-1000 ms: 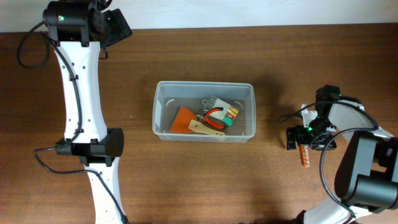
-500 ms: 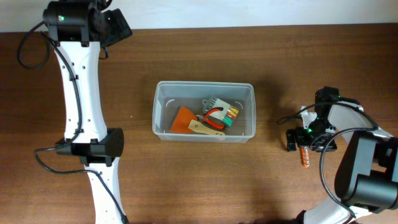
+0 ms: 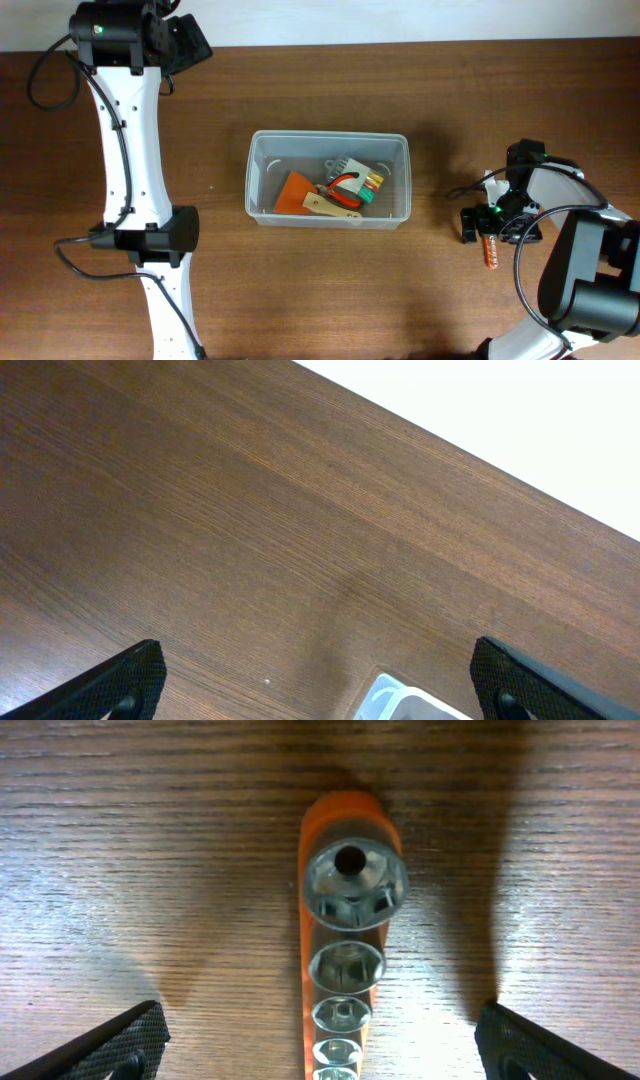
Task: Pack container
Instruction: 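Lower the right gripper and grasp the socket strip at its end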
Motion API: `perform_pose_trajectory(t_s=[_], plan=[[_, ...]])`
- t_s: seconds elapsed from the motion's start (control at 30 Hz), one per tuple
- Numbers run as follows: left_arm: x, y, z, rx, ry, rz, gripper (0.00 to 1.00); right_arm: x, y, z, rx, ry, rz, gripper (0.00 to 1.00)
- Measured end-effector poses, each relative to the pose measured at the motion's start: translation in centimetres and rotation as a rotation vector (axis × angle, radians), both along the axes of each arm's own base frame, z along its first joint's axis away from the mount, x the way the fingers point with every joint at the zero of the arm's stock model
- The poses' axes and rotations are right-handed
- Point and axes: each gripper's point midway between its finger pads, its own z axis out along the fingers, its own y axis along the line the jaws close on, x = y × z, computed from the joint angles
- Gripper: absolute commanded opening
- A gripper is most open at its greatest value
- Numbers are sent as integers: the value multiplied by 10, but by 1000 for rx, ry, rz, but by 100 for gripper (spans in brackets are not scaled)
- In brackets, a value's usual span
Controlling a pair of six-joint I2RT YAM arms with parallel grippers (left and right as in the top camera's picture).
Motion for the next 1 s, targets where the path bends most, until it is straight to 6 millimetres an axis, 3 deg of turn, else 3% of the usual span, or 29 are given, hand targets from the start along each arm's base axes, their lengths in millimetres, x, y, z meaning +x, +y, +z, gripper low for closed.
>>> perform_pose_trajectory(t_s=[1.0], plan=[[0, 0, 0, 0, 0, 0, 99, 1, -4, -2, -25, -5, -10, 99]])
